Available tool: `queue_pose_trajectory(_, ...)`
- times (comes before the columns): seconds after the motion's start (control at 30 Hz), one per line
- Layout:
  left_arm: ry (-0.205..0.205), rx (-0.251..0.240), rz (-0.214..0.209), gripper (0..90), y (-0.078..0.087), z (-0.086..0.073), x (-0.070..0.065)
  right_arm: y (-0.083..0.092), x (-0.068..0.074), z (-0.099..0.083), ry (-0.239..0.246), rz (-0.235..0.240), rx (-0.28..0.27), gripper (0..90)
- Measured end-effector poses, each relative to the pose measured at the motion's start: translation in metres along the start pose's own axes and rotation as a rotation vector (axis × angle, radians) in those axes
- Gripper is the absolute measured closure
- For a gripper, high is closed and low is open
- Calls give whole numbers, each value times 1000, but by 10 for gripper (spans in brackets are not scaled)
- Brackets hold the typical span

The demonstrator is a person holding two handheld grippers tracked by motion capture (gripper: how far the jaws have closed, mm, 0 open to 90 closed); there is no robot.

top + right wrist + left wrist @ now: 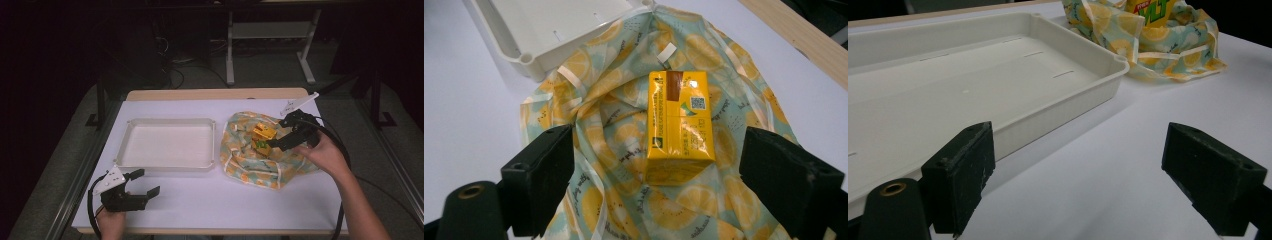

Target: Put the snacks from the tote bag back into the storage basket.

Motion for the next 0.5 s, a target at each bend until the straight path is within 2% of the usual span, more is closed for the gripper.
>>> queue_pose_trajectory(0.1, 1, 0, 2, 134, 1, 0, 0, -7, -4, 2, -5, 3, 31, 138)
queue_pose_trajectory(0.27, 4, -5, 3, 134, 1, 0, 0, -10, -6, 8, -3, 8, 41, 139)
queue_pose_trajectory(0.5, -2, -7, 0, 134, 1, 1, 1, -20, -11, 11, -5, 7, 84, 141)
Point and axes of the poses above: each handheld gripper's, and its own axes: y roughly backward along the jaws, z roughly out of its top, x roughly to its left, the point moved 7 cm from there along -y, roughly forward along the jaws, and after that the axes turned 9 degrees about -x, right-handed, at the moved point
